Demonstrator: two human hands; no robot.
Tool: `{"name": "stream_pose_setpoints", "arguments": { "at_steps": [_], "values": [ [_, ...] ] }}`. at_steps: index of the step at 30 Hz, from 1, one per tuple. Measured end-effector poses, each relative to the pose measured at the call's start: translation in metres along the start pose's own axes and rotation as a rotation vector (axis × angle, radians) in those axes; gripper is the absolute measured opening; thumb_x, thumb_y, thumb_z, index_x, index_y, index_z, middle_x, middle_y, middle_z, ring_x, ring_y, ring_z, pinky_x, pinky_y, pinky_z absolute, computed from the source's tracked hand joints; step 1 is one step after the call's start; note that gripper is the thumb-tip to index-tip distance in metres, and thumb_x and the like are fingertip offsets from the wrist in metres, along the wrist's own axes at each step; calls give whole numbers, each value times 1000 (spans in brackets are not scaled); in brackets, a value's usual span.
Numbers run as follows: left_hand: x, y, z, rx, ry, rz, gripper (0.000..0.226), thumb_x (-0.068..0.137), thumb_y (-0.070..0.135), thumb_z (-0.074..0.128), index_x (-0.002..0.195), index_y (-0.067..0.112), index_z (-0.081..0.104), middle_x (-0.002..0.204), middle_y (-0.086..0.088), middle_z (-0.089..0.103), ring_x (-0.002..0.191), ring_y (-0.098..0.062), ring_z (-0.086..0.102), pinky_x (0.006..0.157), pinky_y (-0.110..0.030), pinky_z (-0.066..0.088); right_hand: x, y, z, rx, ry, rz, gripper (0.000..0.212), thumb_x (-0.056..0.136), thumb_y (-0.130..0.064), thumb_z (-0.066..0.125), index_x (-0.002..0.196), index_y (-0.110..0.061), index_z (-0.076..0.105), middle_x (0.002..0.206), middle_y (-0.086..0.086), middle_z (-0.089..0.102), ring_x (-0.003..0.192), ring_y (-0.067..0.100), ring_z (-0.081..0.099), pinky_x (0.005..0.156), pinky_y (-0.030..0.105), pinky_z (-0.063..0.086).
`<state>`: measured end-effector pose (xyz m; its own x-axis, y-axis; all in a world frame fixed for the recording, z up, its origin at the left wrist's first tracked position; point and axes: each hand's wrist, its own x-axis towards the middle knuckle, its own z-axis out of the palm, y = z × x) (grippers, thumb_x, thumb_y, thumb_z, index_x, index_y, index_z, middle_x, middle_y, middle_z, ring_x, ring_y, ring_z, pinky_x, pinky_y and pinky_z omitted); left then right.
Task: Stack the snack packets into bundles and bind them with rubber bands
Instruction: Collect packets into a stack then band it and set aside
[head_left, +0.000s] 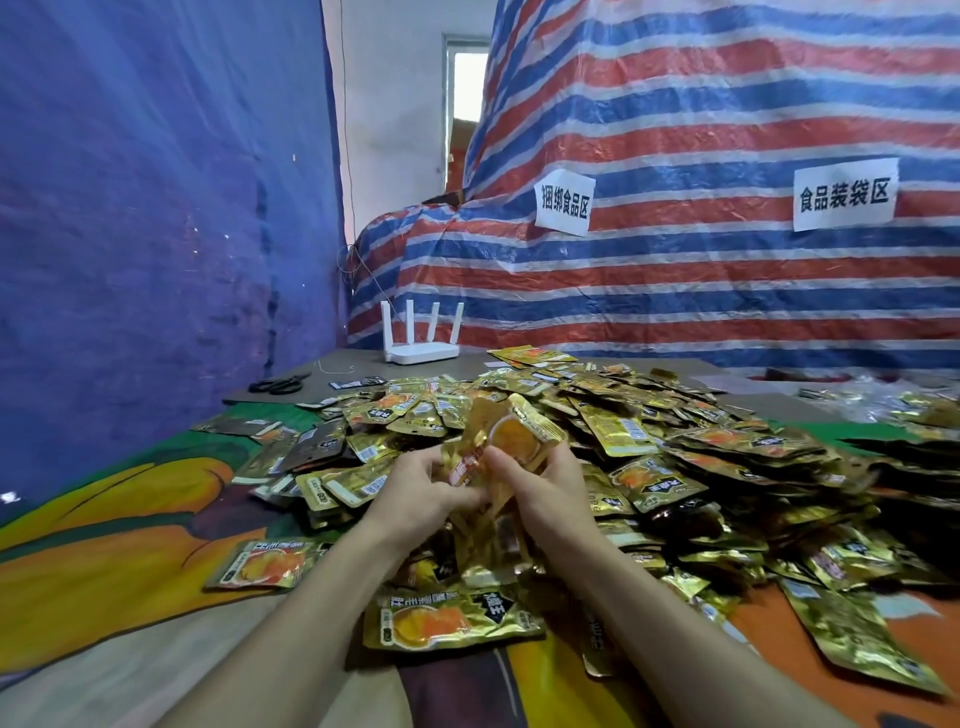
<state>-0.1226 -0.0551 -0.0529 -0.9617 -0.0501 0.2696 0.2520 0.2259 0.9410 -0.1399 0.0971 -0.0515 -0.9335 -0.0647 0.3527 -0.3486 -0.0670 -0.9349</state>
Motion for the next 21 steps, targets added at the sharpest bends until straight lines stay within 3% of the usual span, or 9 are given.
{"name": "stream_pose_setpoints", "arguments": {
  "at_steps": [2, 4, 6, 8, 11, 14, 16, 19, 21],
  "values": [
    [-3, 3, 1, 98, -3, -25, 24, 69, -5, 86, 71, 17, 75, 76, -4, 77, 70, -16, 75, 67, -34, 60, -1, 2, 2, 15, -4, -6, 30, 88, -8, 75, 113, -3, 59, 104, 14, 72, 95, 26, 72, 77, 38, 62],
    [-6, 7, 8, 189, 102, 2, 32, 65, -1, 88, 86, 17, 71, 81, -3, 76, 74, -20, 74, 69, -40, 62, -1, 1, 6, 12, 16, -90, 28, 86, 2, 73, 110, -6, 62, 102, 12, 73, 96, 26, 72, 82, 41, 61],
    [-6, 11, 16, 349, 297, 43, 52, 65, 11, 87, 105, 19, 54, 98, -1, 67, 92, -22, 67, 79, -42, 59, -2, -2, 11, -8, 41, -180, 32, 83, 6, 72, 109, -12, 63, 102, 7, 72, 97, 21, 71, 83, 35, 60],
    [-6, 14, 19, 429, 389, 54, 72, 67, 19, 86, 123, 19, 40, 121, -5, 51, 116, -26, 51, 96, -41, 49, -3, -6, 15, -28, 59, -250, 36, 83, 7, 71, 105, -21, 62, 102, 4, 71, 96, 16, 69, 81, 29, 60],
    [-7, 14, 22, 380, 212, 36, 94, 77, 21, 81, 149, 18, 21, 143, -11, 39, 135, -31, 39, 112, -47, 40, -5, -9, 14, 53, 78, -290, 40, 82, 12, 67, 101, -23, 60, 101, 8, 70, 94, 19, 70, 79, 32, 60],
    [-14, 13, 24, 141, 5, 65, 81, 85, 20, 64, 146, 39, 15, 140, -13, 48, 128, -36, 52, 102, -54, 50, -6, -10, 9, 121, 48, -270, 45, 76, 16, 63, 105, -18, 58, 98, 7, 70, 87, 14, 71, 70, 26, 58],
    [-17, 11, 27, 172, -40, 38, 83, 79, 29, 52, 148, 47, 10, 141, -11, 49, 125, -37, 52, 105, -56, 46, -7, -7, 6, 150, 6, -215, 53, 71, 20, 61, 112, -13, 55, 99, 8, 69, 83, 10, 71, 69, 25, 58],
    [-15, 4, 29, 167, -96, -71, 75, 84, 25, 54, 147, 38, 15, 133, -8, 54, 119, -32, 56, 100, -50, 51, -10, 0, 6, 51, -57, -126, 59, 73, 25, 56, 112, -18, 52, 105, 12, 67, 85, 11, 70, 73, 29, 61],
    [-12, 1, 22, 112, -137, -94, 64, 91, 2, 54, 145, 27, 31, 115, -7, 60, 100, -22, 64, 78, -32, 59, -11, 2, 7, 5, -95, -92, 59, 77, 21, 61, 111, -25, 49, 108, 12, 67, 91, 14, 70, 82, 35, 60]
  ]
}}
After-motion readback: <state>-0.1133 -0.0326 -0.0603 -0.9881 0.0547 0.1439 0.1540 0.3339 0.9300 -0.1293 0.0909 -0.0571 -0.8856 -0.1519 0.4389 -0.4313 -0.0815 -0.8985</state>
